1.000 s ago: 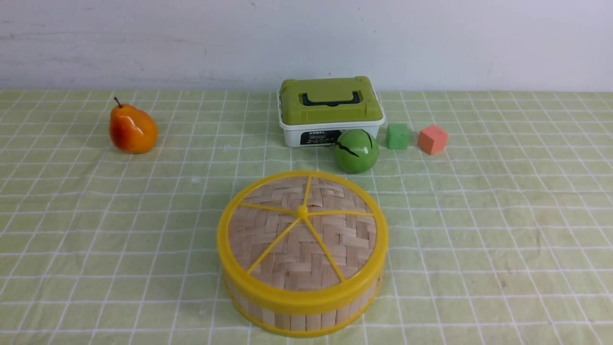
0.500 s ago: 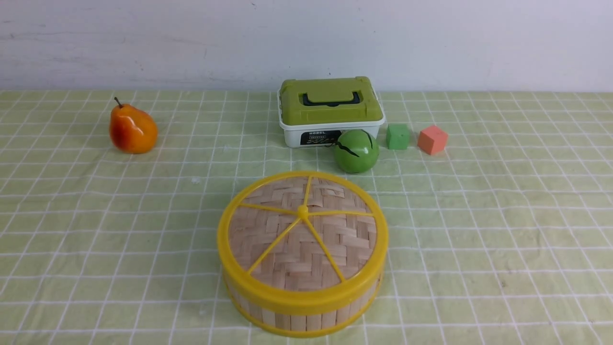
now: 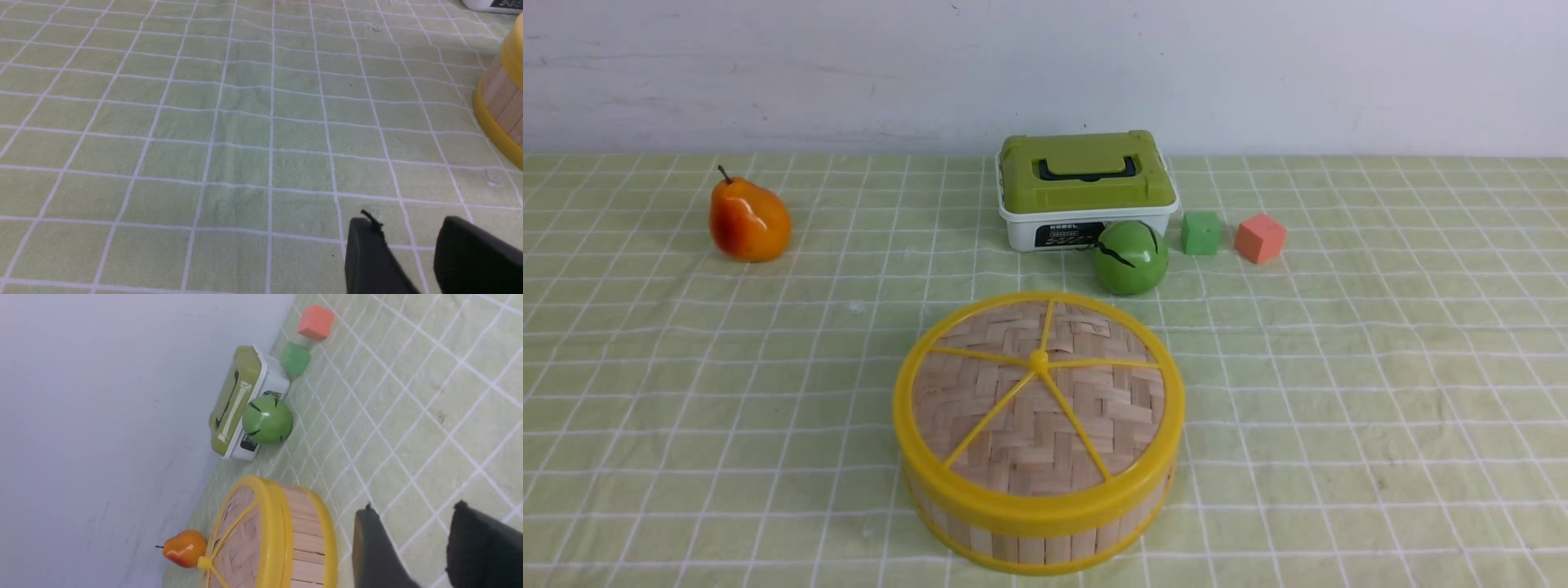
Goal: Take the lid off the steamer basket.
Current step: Use the right arm to lift the lid of the steamer
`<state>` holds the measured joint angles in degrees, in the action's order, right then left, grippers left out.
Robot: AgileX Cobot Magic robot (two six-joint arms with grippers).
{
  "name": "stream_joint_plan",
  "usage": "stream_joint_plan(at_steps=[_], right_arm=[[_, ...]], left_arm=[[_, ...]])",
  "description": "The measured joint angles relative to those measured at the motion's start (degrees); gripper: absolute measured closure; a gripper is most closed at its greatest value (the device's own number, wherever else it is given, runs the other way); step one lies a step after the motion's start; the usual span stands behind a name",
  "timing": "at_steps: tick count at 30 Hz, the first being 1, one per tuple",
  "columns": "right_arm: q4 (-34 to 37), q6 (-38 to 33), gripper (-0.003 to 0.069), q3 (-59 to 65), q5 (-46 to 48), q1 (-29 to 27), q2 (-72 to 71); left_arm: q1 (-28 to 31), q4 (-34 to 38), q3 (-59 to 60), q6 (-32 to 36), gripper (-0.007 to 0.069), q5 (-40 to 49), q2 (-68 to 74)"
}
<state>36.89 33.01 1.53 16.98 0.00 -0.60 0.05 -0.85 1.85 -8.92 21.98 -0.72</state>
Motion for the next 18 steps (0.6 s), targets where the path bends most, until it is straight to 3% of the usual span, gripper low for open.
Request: stream_joint_plan(at_steps=[5,11,16,18], right_arm=[[-3.2,-3.4,0.0418,0.0,-0.7,0.0,0.0],[-12.0,-13.0,0.0439,-4.5,1.8,0.0,0.6],[-26.6,-24.5,0.0629,-28.0,15.7,0.0,16.0],[-28.5,-27.2,0.0655,-33.9,20.6,0.0,21.1]], left_arm=[[0.0,0.0,0.0,0.0,0.0386,0.0,0.0],[0.0,0.0,0.0,0.0,0.0386,0.0,0.0],[0.0,0.0,0.0,0.0,0.0386,0.0,0.0],[0.0,0.0,0.0,0.0,0.0386,0.0,0.0]])
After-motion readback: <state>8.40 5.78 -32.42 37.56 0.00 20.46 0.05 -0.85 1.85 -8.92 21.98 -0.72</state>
